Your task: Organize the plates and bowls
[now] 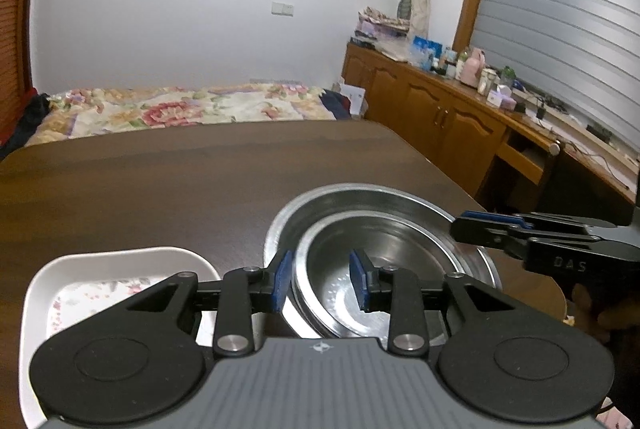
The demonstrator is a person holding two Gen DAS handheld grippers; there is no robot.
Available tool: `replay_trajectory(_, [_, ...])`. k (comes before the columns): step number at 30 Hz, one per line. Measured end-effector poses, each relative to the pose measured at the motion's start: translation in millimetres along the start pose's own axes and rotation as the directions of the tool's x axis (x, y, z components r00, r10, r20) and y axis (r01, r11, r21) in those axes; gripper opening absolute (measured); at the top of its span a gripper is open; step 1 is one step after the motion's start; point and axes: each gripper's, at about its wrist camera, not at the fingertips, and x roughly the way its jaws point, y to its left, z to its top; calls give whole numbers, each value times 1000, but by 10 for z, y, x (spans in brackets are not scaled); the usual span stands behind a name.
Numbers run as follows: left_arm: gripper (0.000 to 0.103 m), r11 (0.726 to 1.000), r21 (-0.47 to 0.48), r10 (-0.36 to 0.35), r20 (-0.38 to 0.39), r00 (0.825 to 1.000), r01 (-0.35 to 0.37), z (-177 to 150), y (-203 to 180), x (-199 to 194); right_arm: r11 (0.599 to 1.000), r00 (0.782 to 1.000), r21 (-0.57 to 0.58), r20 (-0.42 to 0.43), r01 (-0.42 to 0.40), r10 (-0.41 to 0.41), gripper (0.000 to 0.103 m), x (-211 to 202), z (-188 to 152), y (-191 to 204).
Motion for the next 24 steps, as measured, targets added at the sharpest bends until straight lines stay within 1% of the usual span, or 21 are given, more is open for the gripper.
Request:
replay_trajectory(2, [37,1000,-2,13,9,1000,-13,-13,19,-11,1000,1000,0,12,4,-4,25,-35,8,-13])
replay_trajectory(4, [41,1000,-4,25,19,1000,-25,-24,40,-9,1000,1000,-2,25,14,-14,25,-57,17,-13])
replay_trajectory(5, [45,999,-4,32,22,999,-32,-30,48,-4,1000,999,-4,30,20,-20,25,-65,15,-12])
replay_trajectory(7, [52,999,-1,48,33,998,-48,-57,56,5,999,999,-6,38,33,-33,30,-69,9,-17])
replay_trajectory(8, [61,998,-3,55,40,998,-55,-72,62,10,999,998,-8,43,40,-39,32,-69,4,-14])
replay_trajectory(9, [66,998,-4,61,48,997,-61,-86,58,13,999,998,-10,47,47,-46,32,-66,-1,-18])
replay_trajectory(10, [68,998,-5,66,54,996,-66,-102,60,18,999,997,-11,51,53,-52,33,-60,-6,-29])
replay_trajectory(11, [71,997,-5,72,57,996,-72,-115,66,21,998,997,-12,56,60,-59,37,-55,-18,-31])
replay_trajectory(12, [74,997,-6,75,59,995,-75,-127,65,26,998,996,-13,63,68,-67,45,-51,-27,-34])
replay_trajectory(13, [74,997,-6,77,62,995,-76,-140,59,33,997,994,-17,72,79,-78,50,-43,-44,-34])
replay_trajectory(14, [74,997,-5,78,67,995,-78,-151,51,39,996,993,-20,82,91,-89,58,-35,-59,-31])
replay_trajectory(15, [74,997,-3,78,72,994,-78,-167,39,42,994,991,-26,90,105,-102,60,-14,-68,-29])
replay_trajectory(18, [74,997,8,70,80,994,-70,-196,6,51,992,987,-30,102,125,-121,60,44,-120,-30])
replay_trajectory(21, [74,998,7,59,80,995,-60,-215,-5,52,993,988,-6,100,119,-118,61,129,-177,-56])
replay_trajectory(24, [74,998,6,64,81,995,-64,-239,-4,50,993,988,6,99,117,-117,61,197,-217,-54])
